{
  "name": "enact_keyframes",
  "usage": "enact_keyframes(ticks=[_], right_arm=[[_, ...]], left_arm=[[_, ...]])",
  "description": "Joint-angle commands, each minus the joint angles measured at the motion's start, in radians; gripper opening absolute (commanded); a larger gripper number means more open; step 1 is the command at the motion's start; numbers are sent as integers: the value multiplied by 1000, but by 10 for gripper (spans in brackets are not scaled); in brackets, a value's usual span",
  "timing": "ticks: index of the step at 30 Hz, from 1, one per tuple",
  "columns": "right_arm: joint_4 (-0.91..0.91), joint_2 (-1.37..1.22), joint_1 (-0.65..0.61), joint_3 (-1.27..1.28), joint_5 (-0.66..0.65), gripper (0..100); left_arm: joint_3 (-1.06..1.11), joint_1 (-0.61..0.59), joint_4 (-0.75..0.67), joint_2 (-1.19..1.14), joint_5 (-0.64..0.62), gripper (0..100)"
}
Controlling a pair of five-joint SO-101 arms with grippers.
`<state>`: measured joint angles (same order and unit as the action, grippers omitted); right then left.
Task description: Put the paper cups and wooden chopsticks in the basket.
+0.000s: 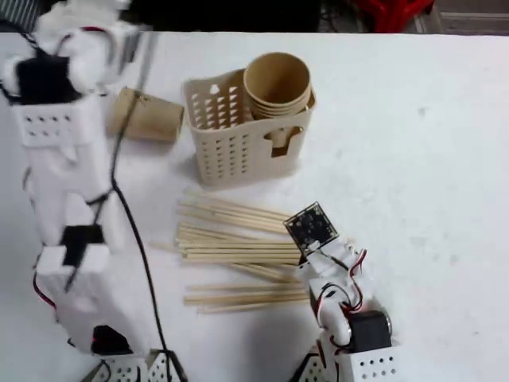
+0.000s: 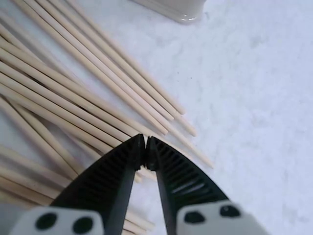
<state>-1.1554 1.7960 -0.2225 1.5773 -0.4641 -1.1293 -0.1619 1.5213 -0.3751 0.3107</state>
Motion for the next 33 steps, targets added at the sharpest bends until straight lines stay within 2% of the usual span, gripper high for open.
enact_keyframes(ticks=[1,7,10,21,33], right_arm=[[21,7,-2,-3,-11,17],[21,7,-2,-3,-11,17],[21,7,-2,-3,-11,17],[21,7,-1,-3,-11,17],[21,7,-1,-3,-11,17]], left_arm=[[-34,-120,43,-140,-35,170],[-43,-134,-11,-361,-44,238],[-43,-137,-69,-423,-117,255],[-43,-137,-118,-559,-331,255],[-38,-134,-46,-619,-345,253]])
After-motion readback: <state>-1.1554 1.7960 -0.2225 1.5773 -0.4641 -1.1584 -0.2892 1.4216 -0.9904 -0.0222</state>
